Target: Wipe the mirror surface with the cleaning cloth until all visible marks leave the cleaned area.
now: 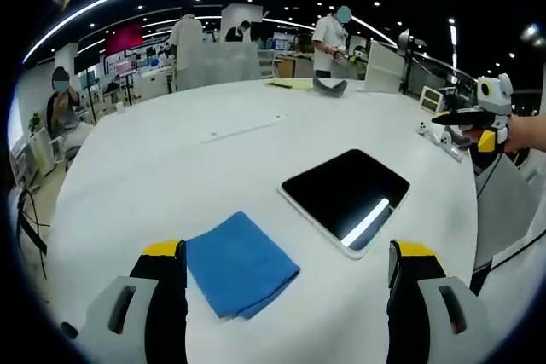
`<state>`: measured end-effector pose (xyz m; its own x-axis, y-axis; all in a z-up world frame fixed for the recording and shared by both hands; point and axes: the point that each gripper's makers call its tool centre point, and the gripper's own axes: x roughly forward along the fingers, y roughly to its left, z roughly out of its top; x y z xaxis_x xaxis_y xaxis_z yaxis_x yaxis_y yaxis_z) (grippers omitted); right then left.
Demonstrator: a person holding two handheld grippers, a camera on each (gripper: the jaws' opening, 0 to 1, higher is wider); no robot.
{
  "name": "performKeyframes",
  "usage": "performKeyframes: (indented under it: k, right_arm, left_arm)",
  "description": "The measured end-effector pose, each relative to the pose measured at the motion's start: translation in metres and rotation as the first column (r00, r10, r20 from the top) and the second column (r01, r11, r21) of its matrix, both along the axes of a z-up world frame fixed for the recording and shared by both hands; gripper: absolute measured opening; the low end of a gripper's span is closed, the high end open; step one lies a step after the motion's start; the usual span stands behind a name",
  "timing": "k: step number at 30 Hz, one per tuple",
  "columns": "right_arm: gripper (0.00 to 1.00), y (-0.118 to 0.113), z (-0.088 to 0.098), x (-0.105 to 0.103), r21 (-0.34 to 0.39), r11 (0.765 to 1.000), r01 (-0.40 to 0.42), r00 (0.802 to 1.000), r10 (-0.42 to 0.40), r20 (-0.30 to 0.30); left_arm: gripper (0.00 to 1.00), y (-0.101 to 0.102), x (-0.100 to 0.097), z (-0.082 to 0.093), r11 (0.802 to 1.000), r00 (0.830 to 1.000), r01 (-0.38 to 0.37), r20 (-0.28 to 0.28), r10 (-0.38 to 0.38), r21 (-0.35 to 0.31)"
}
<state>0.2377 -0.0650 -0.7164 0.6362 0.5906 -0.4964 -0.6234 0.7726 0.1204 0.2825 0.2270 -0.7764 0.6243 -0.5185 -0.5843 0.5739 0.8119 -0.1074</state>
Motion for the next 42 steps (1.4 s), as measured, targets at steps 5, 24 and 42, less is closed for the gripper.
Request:
performKeyframes:
  k: [5,24,42]
  right_arm:
    - [1.0,0.0,0.001,0.002,0.013,1.0,0.013,1.0,-0.013,-0.005]
    - [0.97,0.001,-0.012,0.004,0.002,0.999,0.033,0.999,-0.033,-0.037]
    - [0.95,0.005,-0.025,0.003,0.013,0.999,0.048,0.996,-0.047,-0.081]
  left_arm:
    - [0.99,0.002,0.008,-0.001,1.0,1.0,0.003,0.0,-0.003,0.011]
    - [0.94,0.012,0.034,-0.016,0.998,0.999,-0.011,0.04,0.009,0.054]
    - [0.71,0.027,0.029,-0.04,0.998,0.999,-0.034,0.002,0.034,0.061]
